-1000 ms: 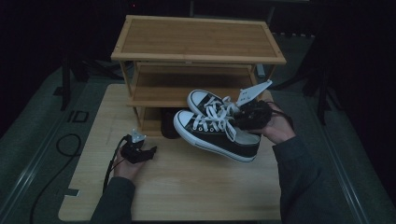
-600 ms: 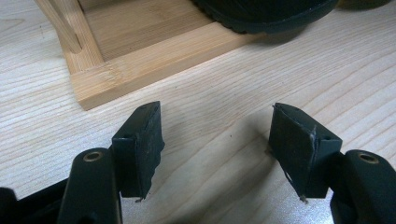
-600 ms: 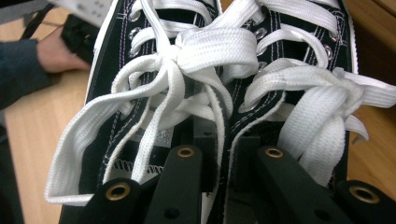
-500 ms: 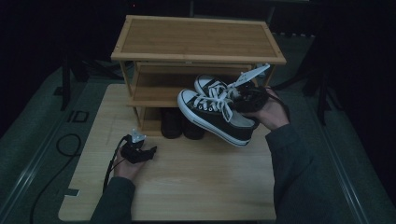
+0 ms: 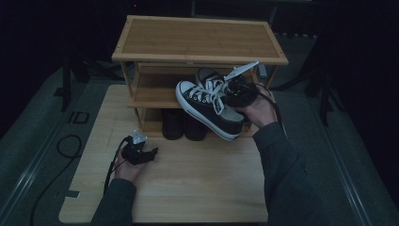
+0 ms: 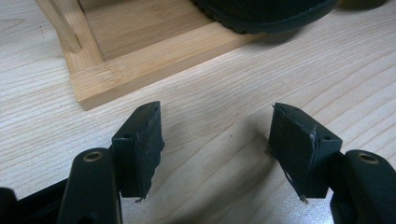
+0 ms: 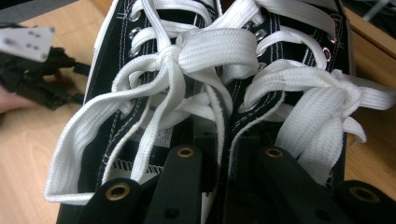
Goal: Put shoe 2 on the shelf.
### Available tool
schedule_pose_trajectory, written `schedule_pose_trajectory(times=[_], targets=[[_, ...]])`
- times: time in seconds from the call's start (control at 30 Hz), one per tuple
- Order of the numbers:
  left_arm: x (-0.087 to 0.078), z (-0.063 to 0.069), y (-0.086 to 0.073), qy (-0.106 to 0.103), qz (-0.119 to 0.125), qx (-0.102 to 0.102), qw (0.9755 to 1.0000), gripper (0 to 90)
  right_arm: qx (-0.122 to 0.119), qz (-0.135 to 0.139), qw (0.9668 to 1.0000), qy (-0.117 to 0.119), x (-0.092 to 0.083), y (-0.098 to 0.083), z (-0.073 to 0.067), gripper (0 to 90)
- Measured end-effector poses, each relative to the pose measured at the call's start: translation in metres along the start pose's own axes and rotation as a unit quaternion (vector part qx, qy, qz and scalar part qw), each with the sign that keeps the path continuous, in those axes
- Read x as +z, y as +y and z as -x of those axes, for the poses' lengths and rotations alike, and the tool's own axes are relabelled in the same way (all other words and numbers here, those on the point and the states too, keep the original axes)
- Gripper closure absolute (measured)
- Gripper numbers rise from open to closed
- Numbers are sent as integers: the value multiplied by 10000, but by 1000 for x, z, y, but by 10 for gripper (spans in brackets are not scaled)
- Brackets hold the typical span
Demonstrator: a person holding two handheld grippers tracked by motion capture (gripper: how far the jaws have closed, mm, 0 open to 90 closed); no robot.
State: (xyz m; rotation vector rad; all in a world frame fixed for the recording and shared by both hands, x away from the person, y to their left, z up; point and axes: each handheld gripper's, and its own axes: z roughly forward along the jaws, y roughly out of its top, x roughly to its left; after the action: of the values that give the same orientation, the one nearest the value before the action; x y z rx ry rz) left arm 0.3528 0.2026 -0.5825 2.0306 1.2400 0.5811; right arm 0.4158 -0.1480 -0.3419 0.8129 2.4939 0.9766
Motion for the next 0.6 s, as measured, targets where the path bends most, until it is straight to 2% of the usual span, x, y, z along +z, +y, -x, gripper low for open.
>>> schedule_pose_trajectory(times=[0.13,0.3,0.53,0.6], targets=[[0,0,0,-1,-2,2,10000,355,44,-6,9998,-198,5,4,-1,846],[0,0,0,-1,-1,2,10000,355,229,50,9990,-383,7,7,-2,846],[0,0,0,-1,-3,3,10000,355,436,118,9956,-816,11,12,-5,846],[0,0,0,-2,-1,1,10000,355,469,132,9952,-847,12,12,-5,846]])
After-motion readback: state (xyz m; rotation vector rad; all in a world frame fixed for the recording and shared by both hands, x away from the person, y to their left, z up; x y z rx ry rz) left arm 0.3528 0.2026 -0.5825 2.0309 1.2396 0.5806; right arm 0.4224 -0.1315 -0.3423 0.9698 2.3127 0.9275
